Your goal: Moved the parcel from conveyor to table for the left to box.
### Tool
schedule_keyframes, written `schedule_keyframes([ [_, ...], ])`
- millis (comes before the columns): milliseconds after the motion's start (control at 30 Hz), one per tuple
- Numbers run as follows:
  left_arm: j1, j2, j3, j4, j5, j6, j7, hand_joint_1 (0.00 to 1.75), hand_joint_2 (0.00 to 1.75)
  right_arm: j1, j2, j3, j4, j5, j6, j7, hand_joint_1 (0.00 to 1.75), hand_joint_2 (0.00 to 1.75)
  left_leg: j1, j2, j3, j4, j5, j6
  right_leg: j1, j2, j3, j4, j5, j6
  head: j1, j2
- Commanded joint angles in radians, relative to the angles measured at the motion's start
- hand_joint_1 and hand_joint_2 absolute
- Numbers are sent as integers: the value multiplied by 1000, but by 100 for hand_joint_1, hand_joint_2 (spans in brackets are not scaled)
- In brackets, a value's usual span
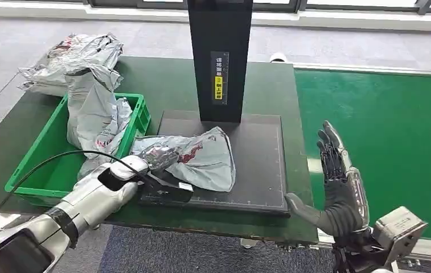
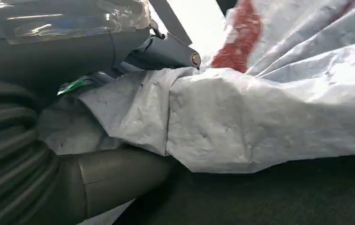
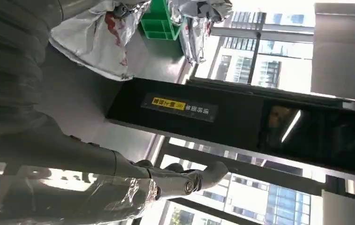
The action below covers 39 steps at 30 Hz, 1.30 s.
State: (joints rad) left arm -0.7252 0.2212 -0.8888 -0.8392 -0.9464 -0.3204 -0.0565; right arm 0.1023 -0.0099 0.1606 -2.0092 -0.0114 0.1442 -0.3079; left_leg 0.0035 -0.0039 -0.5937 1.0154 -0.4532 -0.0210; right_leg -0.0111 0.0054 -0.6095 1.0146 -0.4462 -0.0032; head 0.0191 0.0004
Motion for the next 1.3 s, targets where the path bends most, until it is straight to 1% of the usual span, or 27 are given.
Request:
schedule_keyframes([
  [33, -16, -19, 0, 79, -6, -11, -2, 175, 175, -8, 18, -35, 19, 0, 2, 1, 0, 175, 0, 0, 2, -2, 0, 0, 1, 0, 2, -2, 0, 0, 0, 0],
  [167, -18, -23, 6, 80, -20, 1, -7, 175, 175, 1, 17, -40, 15, -3, -1, 0, 0, 175, 1, 0, 3, -2, 0, 0, 1, 0, 4, -3, 1, 0, 0, 0],
  [233, -20, -28, 29, 61, -33, 61, 15, 175, 175, 20, 20, -50, -2, -4, -12, -5, 0, 175, 1, 0, 2, -2, 0, 0, 1, -1, 3, -3, 0, 0, 0, 0],
  [333, -12, -30, 135, -80, 3, 155, 32, 175, 175, 69, 26, -72, -47, 7, -40, -14, 0, 175, 1, -2, 0, 0, 0, 0, 1, -3, 1, -1, 0, 0, 0, 0],
  [367, 4, -34, 205, -170, 54, 171, 39, 175, 175, 85, 29, -80, -62, 11, -51, -17, 0, 175, 1, -3, 0, 0, 0, 0, 1, -4, 2, -2, 0, 0, 0, 0],
  [433, 40, -40, 343, -330, 224, 144, 37, 175, 175, 100, 31, -89, -75, 15, -69, -20, 0, 175, 2, -4, -2, 1, 0, 0, 2, -5, 0, 0, -1, 0, 0, 0],
  [467, 51, -36, 382, -388, 276, 144, 37, 175, 175, 104, 32, -90, -79, 15, -75, -21, 0, 175, 1, -3, -3, 1, 0, 0, 1, -3, -2, 0, -1, 0, 0, 0],
  [533, 82, -37, 477, -501, 415, 149, 22, 175, 175, 108, 33, -91, -84, 19, -87, -23, 0, 175, 1, -3, -1, 1, -1, 1, 2, -3, 1, -1, -1, 0, 0, 0],
  [567, 100, -40, 516, -550, 444, 183, 22, 175, 175, 113, 34, -93, -89, 22, -99, -25, 0, 175, 1, -1, -3, 1, -1, 0, 1, -2, -2, 0, -1, 0, 0, 0],
  [667, 171, -40, 598, -712, 477, 257, 22, 175, 175, 134, 32, -96, -101, 22, -121, -32, 0, 175, 1, 2, 0, -1, -2, 1, 1, 1, 1, -2, -1, 0, 0, 0],
  [700, 191, -47, 626, -752, 472, 298, 22, 175, 175, 140, 31, -97, -98, 20, -127, -35, 0, 175, 1, 2, -2, 0, -2, 1, 1, 1, -1, -1, 0, 0, 0, 0],
  [767, 222, -48, 671, -827, 419, 386, 36, 175, 175, 150, 34, -96, -91, 14, -135, -43, 0, 175, 1, 3, -1, 0, -2, 1, 1, 3, -1, -1, -1, 0, 0, 0],
  [800, 226, -48, 684, -840, 411, 406, 39, 175, 175, 150, 36, -96, -88, 14, -135, -44, 0, 175, 0, 4, 1, -1, -3, 0, 0, 3, 0, -2, -1, 0, 0, 0],
  [833, 232, -44, 712, -863, 376, 458, 42, 175, 175, 150, 41, -96, -82, 13, -135, -45, 0, 175, 1, 3, -1, 0, -3, 0, 1, 3, -2, -1, -1, 0, 0, 0],
  [900, 241, -36, 757, -891, 324, 522, 39, 175, 175, 148, 43, -95, -71, 12, -134, -47, 0, 175, 1, 3, 1, -1, -3, 0, 1, 3, 1, -2, -2, -1, 0, 0],
  [933, 244, -38, 772, -901, 297, 544, 38, 175, 175, 148, 44, -95, -68, 11, -133, -49, 0, 175, 1, 3, 0, -1, -2, 0, 1, 3, 0, -2, -2, 0, 0, 0],
  [967, 245, -37, 803, -921, 193, 609, 44, 175, 175, 146, 47, -94, -63, 7, -130, -52, 0, 175, 1, 4, 1, -2, -3, 0, 2, 3, 1, -3, -1, -1, 0, 0],
  [1000, 245, -36, 820, -931, 131, 645, 47, 175, 175, 143, 47, -92, -59, 5, -126, -53, 0, 175, 1, 4, -1, -1, -2, 0, 1, 3, -1, -1, -2, -1, 0, 0],
  [1067, 228, -28, 893, -958, -95, 757, 75, 175, 175, 121, 43, -76, -41, -7, -110, -49, 0, 175, 2, 5, 1, -1, -3, 0, 2, 4, 1, -2, -2, -1, 0, 0],
  [1100, 218, -25, 920, -957, -160, 766, 87, 175, 175, 107, 40, -68, -27, -10, -106, -47, 0, 175, 1, 5, 0, -1, -3, 0, 2, 5, -1, -1, -2, -1, 0, 0],
  [1133, 198, -12, 946, -939, -219, 738, 118, 175, 175, 92, 34, -59, -11, -15, -103, -45, 0, 175, 2, 6, 1, -2, -2, 0, 2, 5, 1, -3, -1, -1, 0, 0],
  [1167, 175, 2, 953, -909, -231, 724, 127, 175, 175, 81, 32, -56, 1, -18, -103, -44, 0, 175, 1, 5, -1, 0, -2, 0, 1, 5, -2, -1, -1, -1, 0, 0],
  [1233, 131, 25, 961, -813, -279, 656, 172, 175, 175, 60, 31, -52, 18, -25, -102, -44, 0, 175, 2, 6, 1, -2, -2, 0, 2, 5, 1, -2, -1, -1, 0, 0],
  [1300, 117, 30, 955, -761, -293, 659, 174, 175, 175, 54, 30, -52, 22, -27, -102, -43, 0, 175, 1, 2, 0, -1, -1, 0, 2, 1, 1, -1, -1, -1, 0, 0],
])
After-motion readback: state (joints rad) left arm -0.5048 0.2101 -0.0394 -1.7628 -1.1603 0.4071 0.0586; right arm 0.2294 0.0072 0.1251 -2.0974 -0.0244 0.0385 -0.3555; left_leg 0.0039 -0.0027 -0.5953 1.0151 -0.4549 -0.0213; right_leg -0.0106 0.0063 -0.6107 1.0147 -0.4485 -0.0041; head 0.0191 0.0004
